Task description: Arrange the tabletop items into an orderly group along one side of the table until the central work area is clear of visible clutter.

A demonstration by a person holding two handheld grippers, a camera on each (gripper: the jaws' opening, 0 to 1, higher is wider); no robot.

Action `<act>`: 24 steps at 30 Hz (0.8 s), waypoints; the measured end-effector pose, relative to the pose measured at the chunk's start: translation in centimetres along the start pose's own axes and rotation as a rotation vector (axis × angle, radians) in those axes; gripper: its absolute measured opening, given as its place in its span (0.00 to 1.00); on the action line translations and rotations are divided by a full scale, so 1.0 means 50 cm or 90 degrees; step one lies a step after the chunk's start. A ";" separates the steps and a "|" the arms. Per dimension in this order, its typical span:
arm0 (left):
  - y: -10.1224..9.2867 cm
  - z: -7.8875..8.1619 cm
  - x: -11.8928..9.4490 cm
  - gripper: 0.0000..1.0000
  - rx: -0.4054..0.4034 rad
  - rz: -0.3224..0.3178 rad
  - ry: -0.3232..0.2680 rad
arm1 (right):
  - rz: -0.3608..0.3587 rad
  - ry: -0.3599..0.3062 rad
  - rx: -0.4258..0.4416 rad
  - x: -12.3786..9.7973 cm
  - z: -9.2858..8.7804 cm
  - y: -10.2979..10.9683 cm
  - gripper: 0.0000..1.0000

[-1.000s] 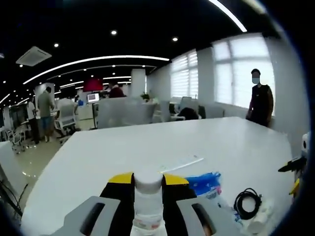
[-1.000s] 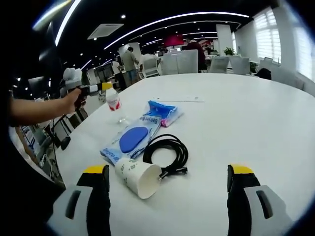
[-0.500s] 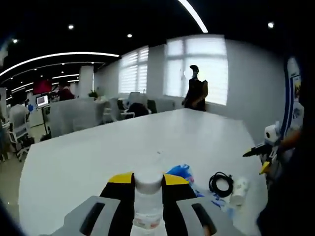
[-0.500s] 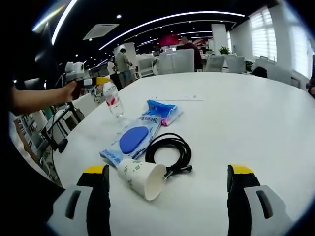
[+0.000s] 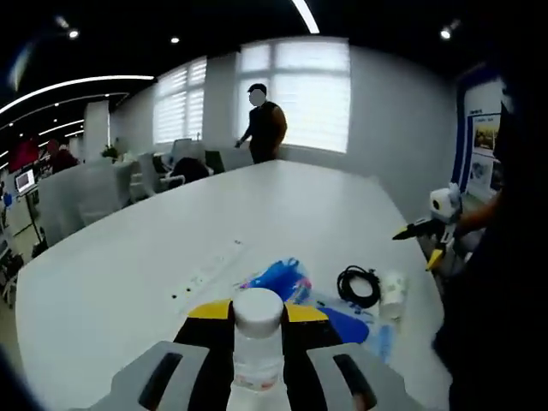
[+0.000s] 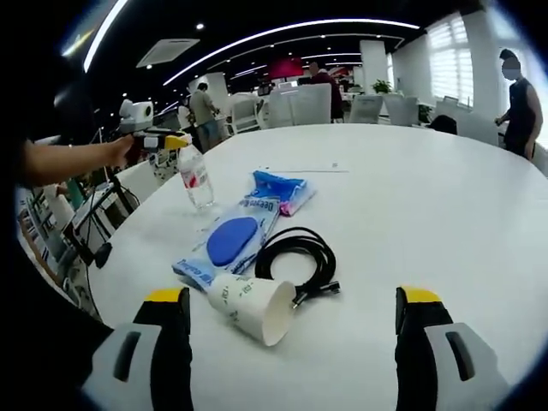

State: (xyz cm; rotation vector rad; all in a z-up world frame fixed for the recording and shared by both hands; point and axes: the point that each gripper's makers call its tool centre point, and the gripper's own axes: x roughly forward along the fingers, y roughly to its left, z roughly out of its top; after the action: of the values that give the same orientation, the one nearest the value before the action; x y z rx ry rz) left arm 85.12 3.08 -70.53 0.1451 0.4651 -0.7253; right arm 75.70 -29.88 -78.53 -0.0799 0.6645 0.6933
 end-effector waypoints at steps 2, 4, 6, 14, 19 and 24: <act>0.004 -0.001 -0.002 0.16 0.010 -0.011 0.008 | -0.001 0.002 -0.002 -0.001 -0.002 0.005 0.95; 0.004 -0.002 -0.003 0.16 0.016 -0.021 0.014 | -0.001 0.005 -0.005 0.000 -0.004 0.010 0.95; 0.004 -0.006 -0.003 0.16 0.033 -0.034 0.030 | 0.000 0.007 -0.006 0.000 -0.006 0.012 0.95; 0.019 -0.018 -0.012 0.16 0.046 -0.065 0.060 | -0.011 0.008 0.001 0.000 -0.011 0.016 0.95; 0.027 -0.019 -0.014 0.16 0.048 -0.062 0.059 | -0.014 0.011 0.001 -0.001 -0.015 0.017 0.94; 0.032 -0.028 -0.014 0.17 0.040 -0.068 0.063 | -0.015 0.010 0.001 -0.003 -0.014 0.016 0.94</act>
State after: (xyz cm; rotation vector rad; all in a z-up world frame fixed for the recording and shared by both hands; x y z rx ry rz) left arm 85.23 5.08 -71.49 0.2171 0.5475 -0.8413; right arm 74.74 -29.55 -78.90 -0.0923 0.6773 0.6697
